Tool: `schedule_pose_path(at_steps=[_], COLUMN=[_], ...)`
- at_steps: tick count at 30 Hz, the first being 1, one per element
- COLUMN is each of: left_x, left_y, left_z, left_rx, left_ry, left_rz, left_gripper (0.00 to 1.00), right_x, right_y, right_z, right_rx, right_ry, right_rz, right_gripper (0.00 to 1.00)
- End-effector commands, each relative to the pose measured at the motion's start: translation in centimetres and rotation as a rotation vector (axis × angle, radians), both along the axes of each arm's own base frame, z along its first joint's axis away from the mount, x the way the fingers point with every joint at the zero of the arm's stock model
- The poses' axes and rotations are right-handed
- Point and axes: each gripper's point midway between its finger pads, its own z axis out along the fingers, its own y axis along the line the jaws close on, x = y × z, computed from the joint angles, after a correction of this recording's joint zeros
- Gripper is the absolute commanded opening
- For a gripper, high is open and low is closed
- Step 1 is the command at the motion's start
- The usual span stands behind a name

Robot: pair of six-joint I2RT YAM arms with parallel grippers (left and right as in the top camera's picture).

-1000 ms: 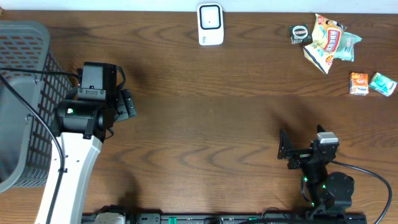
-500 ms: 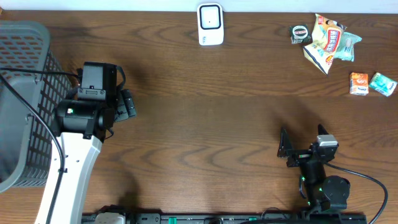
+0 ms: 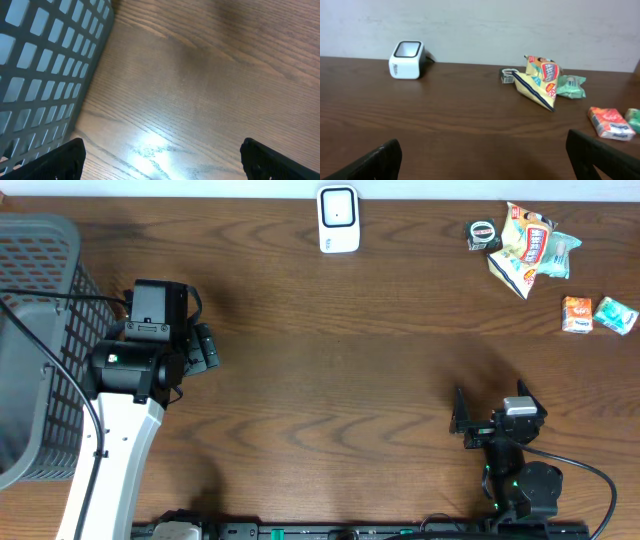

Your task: Scan the item barcode

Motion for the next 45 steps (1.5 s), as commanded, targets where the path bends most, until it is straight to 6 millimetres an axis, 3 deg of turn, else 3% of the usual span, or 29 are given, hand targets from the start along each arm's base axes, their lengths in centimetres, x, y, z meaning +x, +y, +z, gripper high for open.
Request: schedule_pose_path(at_steps=[1,45], left_x=[0.18,0.18], left_y=[-0.02,-0.02], left_z=[0.38,0.38], left_rx=[-0.001,-0.001], left_ry=[-0.009,-0.009], left_rz=[0.004,0.004], left_gripper=[0.98,0.98], right_x=[-0.02,-0.02], right_y=[-0.51,-1.07], right_z=[-0.11,-0.13], right_rx=[-0.025,0.03], right_ry=[-0.002,0.001], right_rz=[-0.025,-0.055], right_gripper=[0.99,0.99])
